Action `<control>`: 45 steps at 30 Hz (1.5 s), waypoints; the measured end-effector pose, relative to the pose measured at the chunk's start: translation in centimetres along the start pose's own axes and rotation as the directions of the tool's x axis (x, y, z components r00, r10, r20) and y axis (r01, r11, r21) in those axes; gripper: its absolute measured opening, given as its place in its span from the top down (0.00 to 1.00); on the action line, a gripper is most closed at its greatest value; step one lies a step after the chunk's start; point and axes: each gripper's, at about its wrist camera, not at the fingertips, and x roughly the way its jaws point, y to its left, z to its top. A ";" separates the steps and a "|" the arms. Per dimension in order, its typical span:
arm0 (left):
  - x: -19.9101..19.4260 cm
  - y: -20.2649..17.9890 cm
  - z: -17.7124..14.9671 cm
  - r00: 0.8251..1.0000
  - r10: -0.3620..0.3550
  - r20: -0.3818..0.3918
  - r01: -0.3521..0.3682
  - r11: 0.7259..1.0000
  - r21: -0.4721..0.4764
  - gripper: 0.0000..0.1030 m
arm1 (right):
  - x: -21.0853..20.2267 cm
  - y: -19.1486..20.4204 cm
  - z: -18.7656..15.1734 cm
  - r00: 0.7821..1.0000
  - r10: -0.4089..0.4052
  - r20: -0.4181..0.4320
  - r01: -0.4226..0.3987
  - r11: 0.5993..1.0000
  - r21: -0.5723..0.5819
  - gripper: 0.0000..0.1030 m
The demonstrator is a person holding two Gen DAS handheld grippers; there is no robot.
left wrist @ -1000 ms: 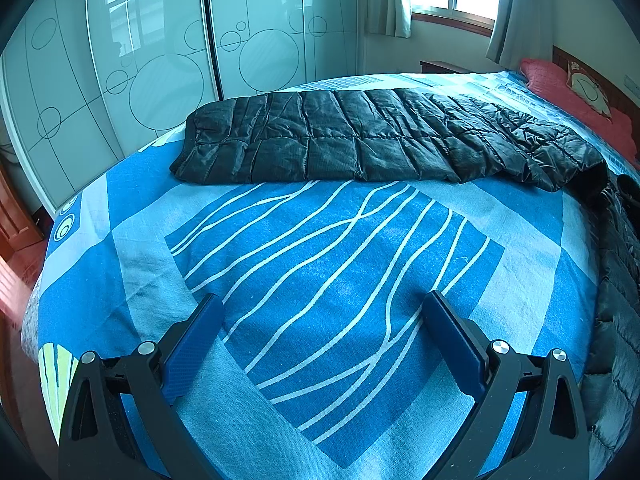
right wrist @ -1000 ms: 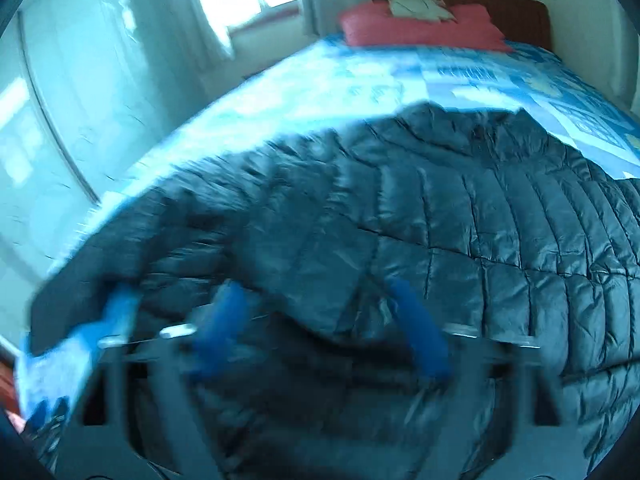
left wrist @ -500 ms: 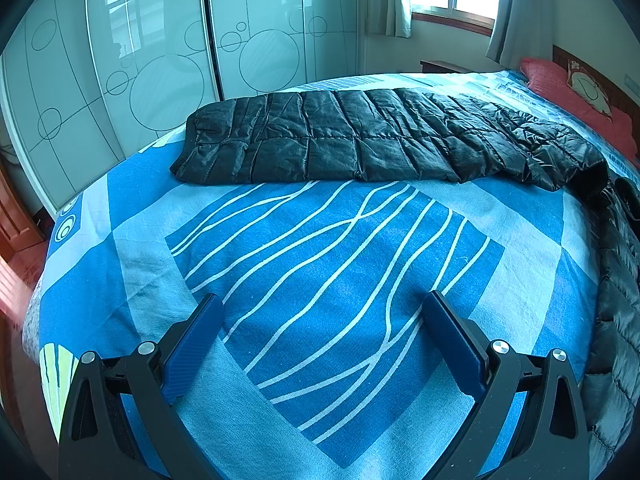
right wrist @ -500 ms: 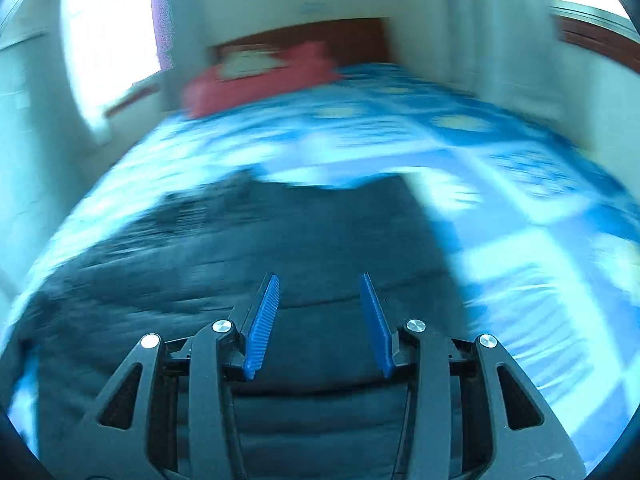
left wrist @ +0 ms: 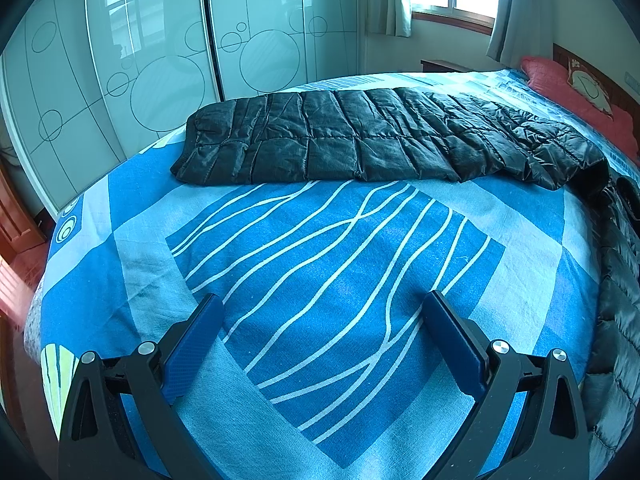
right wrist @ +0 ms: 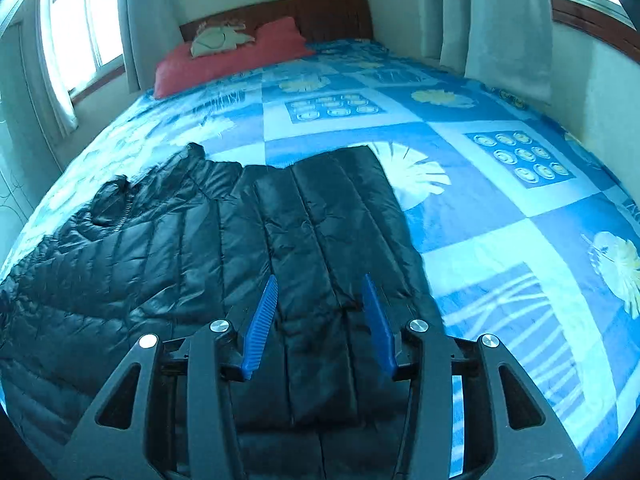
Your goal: Fold large clothes
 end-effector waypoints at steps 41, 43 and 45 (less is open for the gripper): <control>0.5 0.6 1.2 0.998 -0.029 -0.060 0.028 0.999 -0.020 0.04 | -0.8 4.1 -4.9 0.999 0.037 0.015 -0.036 0.998 -0.055 0.29; 0.4 1.4 1.7 0.997 -0.064 -0.052 0.060 0.996 -0.067 0.04 | -0.8 4.1 -5.0 0.999 0.034 0.018 -0.033 0.998 -0.058 0.29; 0.6 2.2 2.1 0.995 -0.097 -0.037 0.092 0.989 -0.120 0.04 | -0.8 4.0 -4.9 0.999 0.037 0.019 -0.036 0.998 -0.056 0.29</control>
